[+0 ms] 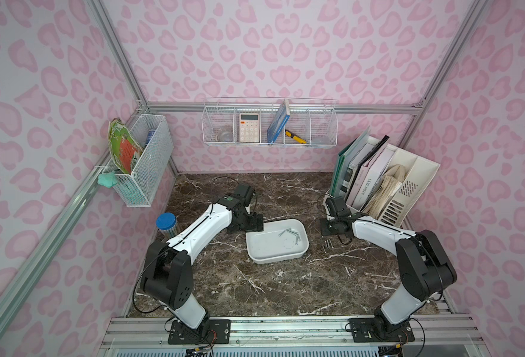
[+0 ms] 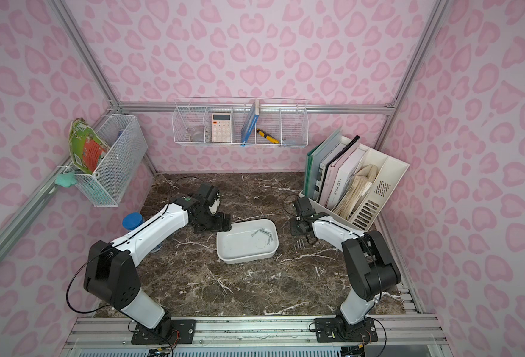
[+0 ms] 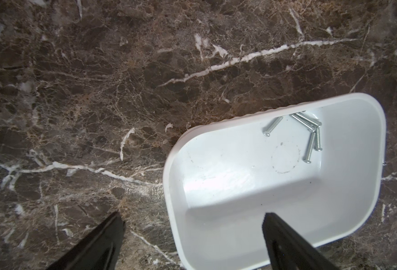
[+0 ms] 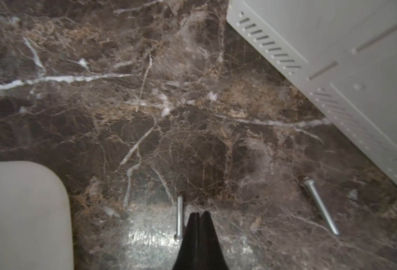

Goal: Take out the screws from the storage box
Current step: Place the screw at the center of the board.

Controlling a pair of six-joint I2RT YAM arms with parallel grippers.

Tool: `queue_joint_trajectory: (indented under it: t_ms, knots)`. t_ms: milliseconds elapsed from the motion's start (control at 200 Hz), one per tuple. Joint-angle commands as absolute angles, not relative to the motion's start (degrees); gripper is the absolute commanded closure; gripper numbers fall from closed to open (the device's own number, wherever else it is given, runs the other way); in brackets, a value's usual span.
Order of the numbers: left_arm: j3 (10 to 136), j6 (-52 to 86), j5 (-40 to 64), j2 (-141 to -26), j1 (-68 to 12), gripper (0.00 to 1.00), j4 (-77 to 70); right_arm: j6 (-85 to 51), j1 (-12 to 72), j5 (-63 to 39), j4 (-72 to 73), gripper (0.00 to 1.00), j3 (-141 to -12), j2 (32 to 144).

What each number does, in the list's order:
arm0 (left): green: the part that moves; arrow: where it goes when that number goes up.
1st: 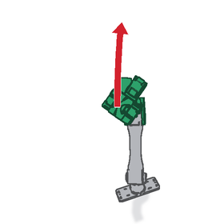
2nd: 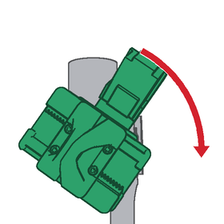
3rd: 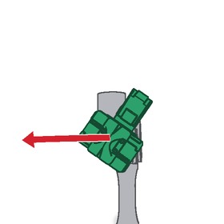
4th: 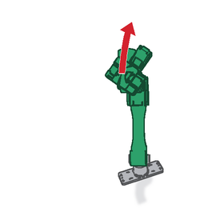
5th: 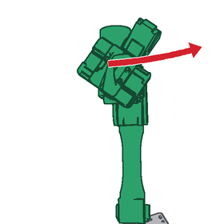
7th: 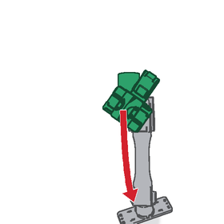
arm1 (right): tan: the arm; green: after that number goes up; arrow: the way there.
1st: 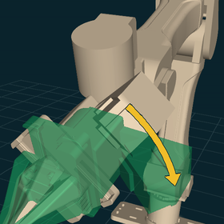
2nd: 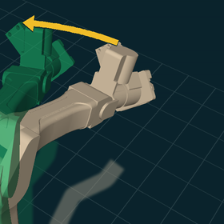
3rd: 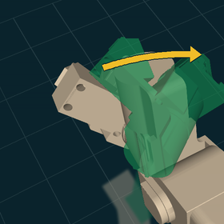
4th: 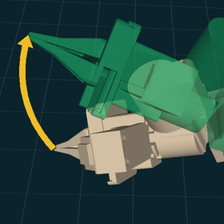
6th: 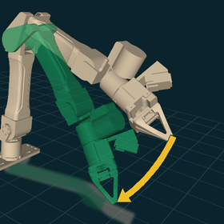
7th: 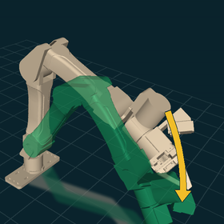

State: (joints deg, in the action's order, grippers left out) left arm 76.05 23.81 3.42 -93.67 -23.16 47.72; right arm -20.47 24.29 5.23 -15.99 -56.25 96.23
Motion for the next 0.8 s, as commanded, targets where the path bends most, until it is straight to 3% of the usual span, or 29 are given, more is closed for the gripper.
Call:
queue_joint_trajectory:
  t_ms: [0,330,570,795]
  knots:
    - [75.9,23.2,4.2,-93.8,-23.1,0.03,47.3,-19.4,23.9,5.3,-13.9,0.96,-55.7,96.2]
    - [75.8,23.1,4.4,-93.7,-23.1,0.03,47.2,-18.6,23.4,5.2,-13.9,0.79,-54.3,89.4]
    - [75.4,22.5,6.0,-92.7,-23.2,0.03,46.3,-18.5,23.5,-0.2,-14.3,0.72,-55.9,85.4]
    - [73.6,22.4,6.4,-90.9,-23.2,0.01,43.7,-17.3,31.9,-5.2,-14.3,0.66,-61.6,86.8]
